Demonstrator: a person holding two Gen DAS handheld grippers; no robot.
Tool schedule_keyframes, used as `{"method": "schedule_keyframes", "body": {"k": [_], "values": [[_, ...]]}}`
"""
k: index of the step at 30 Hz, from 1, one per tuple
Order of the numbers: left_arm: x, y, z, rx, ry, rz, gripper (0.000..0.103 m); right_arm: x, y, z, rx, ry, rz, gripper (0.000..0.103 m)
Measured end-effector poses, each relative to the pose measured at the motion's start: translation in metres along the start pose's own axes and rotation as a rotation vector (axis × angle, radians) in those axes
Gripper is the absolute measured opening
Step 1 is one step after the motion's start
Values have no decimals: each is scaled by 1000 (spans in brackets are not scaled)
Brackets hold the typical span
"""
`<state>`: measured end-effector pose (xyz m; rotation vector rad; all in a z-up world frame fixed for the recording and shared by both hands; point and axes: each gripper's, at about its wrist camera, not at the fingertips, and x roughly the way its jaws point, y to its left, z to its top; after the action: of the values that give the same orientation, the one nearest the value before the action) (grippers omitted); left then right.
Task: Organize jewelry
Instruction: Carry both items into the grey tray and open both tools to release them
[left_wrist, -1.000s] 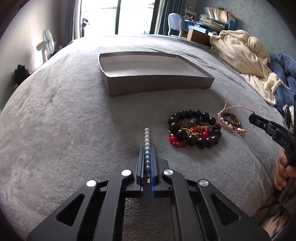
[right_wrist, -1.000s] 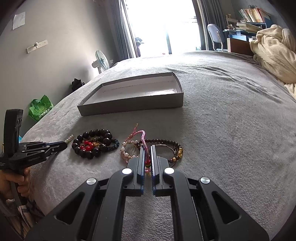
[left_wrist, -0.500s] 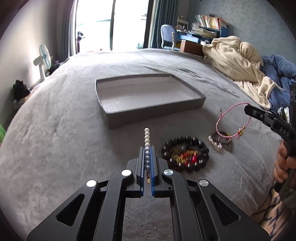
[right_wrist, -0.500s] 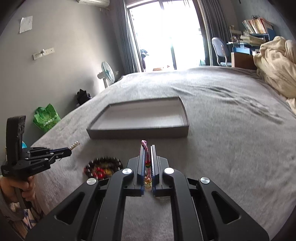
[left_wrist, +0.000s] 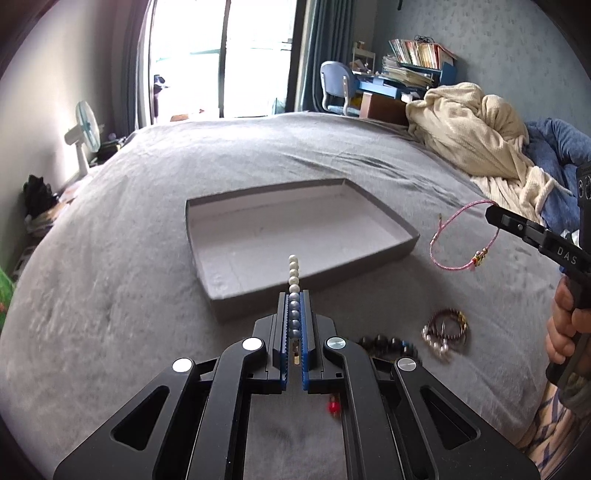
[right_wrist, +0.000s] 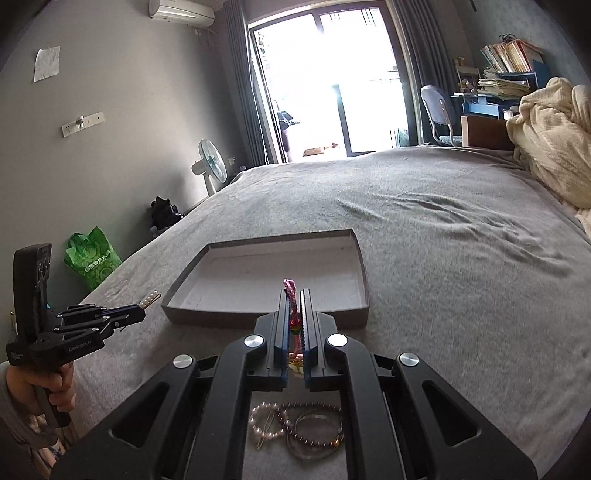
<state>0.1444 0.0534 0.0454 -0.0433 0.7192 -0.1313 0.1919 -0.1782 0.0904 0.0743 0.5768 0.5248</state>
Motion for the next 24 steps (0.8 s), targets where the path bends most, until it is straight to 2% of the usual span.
{"method": "schedule_keyframes", "body": {"k": [11, 17, 24], "values": [[26, 7, 40, 2, -8, 2, 6, 43, -4, 32, -26, 24, -4, 5], [60, 23, 51, -24, 35, 26, 6, 95, -8, 38, -5, 93, 11, 5], [90, 36, 47, -40, 95, 43, 6, 145, -16, 30, 21, 175, -7, 5]]}}
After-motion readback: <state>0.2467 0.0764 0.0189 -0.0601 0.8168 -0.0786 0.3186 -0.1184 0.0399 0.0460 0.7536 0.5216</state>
